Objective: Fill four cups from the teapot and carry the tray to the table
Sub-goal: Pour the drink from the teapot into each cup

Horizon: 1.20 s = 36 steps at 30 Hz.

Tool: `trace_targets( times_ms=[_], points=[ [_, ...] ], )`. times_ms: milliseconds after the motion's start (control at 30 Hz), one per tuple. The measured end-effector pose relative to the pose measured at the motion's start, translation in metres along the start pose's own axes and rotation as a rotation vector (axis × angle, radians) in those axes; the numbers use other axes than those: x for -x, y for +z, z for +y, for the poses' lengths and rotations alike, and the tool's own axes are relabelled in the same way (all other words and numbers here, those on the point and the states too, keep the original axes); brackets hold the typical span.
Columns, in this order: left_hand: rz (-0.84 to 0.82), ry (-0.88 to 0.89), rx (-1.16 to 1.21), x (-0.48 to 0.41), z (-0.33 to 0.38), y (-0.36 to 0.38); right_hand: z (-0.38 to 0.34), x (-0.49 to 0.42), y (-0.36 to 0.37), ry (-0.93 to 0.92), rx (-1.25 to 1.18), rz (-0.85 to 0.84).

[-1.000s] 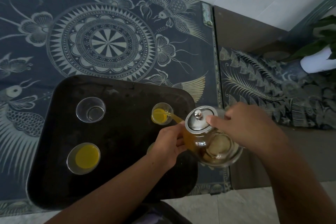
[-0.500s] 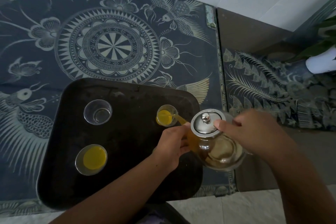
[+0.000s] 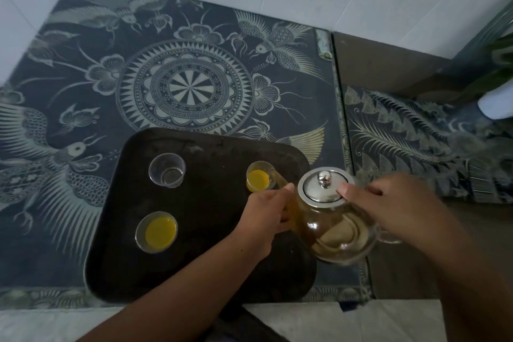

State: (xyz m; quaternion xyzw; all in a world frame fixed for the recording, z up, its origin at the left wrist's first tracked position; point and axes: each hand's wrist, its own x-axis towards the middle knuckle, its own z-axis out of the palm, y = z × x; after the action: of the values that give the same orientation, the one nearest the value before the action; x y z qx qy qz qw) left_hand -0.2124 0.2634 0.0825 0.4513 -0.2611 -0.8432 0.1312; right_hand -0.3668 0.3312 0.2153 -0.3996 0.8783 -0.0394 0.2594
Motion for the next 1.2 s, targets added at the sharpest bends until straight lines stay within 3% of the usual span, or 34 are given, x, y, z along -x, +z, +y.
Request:
trace_targets(
  times_ms=[467, 800, 1200],
  points=[
    [0.176, 0.170, -0.127, 0.082, 0.011, -0.048, -0.035, 0.058, 0.030, -0.183, -0.122, 0.068],
    [0.133, 0.225, -0.140, 0.078, 0.038, -0.125, -0.096, 0.059, 0.077, -0.198, -0.192, 0.114],
    [0.034, 0.098, -0.078, 0.049, 0.063, -0.172, -0.141, 0.039, 0.109, -0.114, -0.151, 0.152]
  ],
)
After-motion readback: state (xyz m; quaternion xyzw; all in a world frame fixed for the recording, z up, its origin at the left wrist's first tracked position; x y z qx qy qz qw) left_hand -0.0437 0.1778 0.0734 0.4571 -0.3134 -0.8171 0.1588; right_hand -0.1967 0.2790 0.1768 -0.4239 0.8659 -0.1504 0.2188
